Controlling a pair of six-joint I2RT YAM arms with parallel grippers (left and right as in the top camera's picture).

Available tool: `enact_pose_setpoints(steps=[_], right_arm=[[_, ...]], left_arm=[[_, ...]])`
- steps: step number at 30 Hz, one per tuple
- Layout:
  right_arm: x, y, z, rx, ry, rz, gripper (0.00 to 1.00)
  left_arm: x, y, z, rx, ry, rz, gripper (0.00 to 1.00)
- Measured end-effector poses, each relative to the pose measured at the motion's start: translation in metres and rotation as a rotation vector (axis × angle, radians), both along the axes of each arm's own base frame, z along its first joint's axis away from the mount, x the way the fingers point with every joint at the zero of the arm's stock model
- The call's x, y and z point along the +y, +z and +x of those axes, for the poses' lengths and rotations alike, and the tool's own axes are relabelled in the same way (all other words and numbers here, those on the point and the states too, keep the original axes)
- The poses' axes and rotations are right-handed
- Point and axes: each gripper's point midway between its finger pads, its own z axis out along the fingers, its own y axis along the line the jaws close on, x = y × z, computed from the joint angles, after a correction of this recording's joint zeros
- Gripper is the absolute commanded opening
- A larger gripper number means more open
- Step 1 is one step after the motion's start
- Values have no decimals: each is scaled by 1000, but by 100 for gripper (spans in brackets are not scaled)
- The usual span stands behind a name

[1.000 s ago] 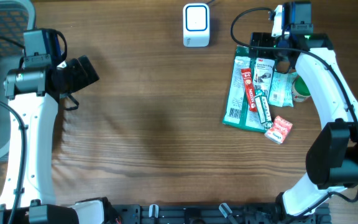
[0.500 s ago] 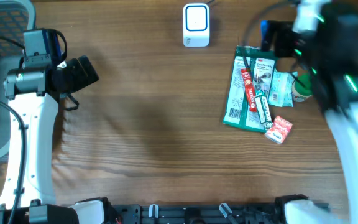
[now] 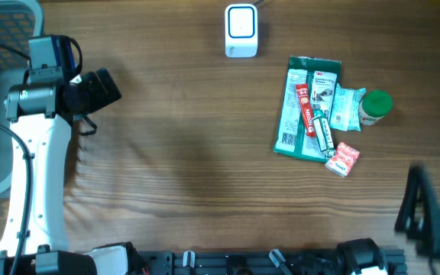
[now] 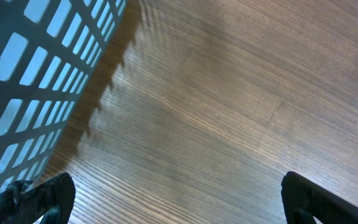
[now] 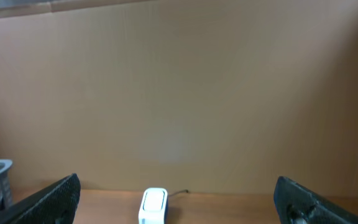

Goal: Scan the item barcode

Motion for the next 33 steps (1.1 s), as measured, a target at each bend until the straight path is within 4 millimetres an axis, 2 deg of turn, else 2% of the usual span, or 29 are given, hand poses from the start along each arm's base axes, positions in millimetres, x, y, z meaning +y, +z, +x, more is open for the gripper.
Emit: enact_pose_setpoints(steps=[1,3,6,7,9,11,15,18,20,21,24,27,28,31,33], right_arm=[[-2,-16,-7,-8,-2,2,100],[-2,-49,-7,0,-6,2,100],[0,-94,15,12,-15,20,100],[1,-111,32,8,-22,27,100],[4,-128,54,-24,-25,35,100],[5,-135,70,-107,-27,44,100],[5,-142,85,-234,-34,56,100],[3,-170,98,-238,-46,58,100],[3,-185,104,-217,-45,70,100],[3,-211,113,-174,-45,80,100],[-1,-247,124,-81,-63,130,100],[-3,-265,128,-8,-80,140,100],[-4,-282,130,60,-91,132,100],[-5,-305,131,154,-103,118,100],[-5,-308,131,166,-104,117,100]], left_arm=[[0,0,0,1,0,0,100],[0,0,0,0,0,0,100],[0,0,0,0,0,0,100],[0,0,0,0,0,0,100],[0,0,0,0,0,0,100],[0,0,0,0,0,0,100],[0,0,0,0,0,0,100],[0,0,0,0,0,0,100],[0,0,0,0,0,0,100],[0,0,0,0,0,0,100],[0,0,0,0,0,0,100],[0,0,0,0,0,0,100],[0,0,0,0,0,0,100],[0,0,0,-1,0,0,100],[0,0,0,0,0,0,100]])
